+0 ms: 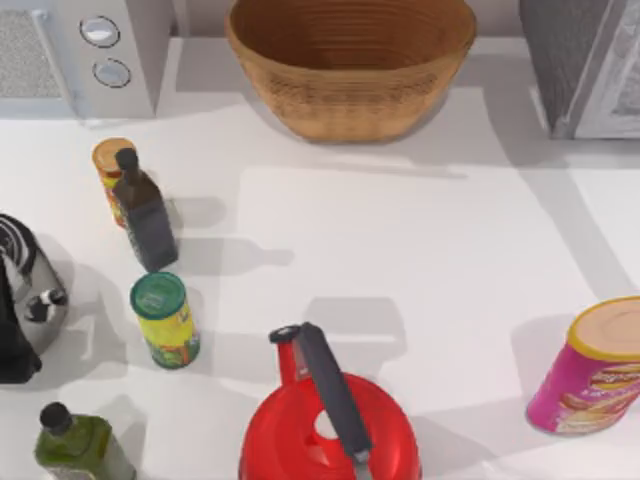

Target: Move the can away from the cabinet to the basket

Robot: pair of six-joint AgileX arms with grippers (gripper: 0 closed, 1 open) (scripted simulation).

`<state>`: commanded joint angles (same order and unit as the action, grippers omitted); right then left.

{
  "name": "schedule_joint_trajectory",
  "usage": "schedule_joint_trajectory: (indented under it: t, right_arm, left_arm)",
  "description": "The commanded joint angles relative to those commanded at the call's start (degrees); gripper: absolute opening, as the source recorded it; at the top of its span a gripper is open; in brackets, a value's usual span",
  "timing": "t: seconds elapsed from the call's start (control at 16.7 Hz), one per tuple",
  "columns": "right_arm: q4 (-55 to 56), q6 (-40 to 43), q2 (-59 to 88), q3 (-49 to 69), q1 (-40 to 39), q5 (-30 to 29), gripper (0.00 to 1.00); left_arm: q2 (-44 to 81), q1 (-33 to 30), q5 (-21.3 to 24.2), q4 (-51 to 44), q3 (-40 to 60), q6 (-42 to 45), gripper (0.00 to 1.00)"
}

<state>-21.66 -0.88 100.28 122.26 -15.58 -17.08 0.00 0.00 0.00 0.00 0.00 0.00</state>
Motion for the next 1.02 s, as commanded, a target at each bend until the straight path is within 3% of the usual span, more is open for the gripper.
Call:
schedule_joint_trajectory:
  t: [0.66,1.02]
  right_arm:
    - [-19.4,0.1,-21.4,-2.2,-15.3,-15.0,0.00]
    - [-19.9,0.0,-21.9,-2.5,-15.7,-15.5,0.00]
  left_arm:
    - [0.0,0.0,0.0,0.0,0.0,0.0,1.00]
    - [0.0,0.0,0.0,0.0,0.0,0.0,1.00]
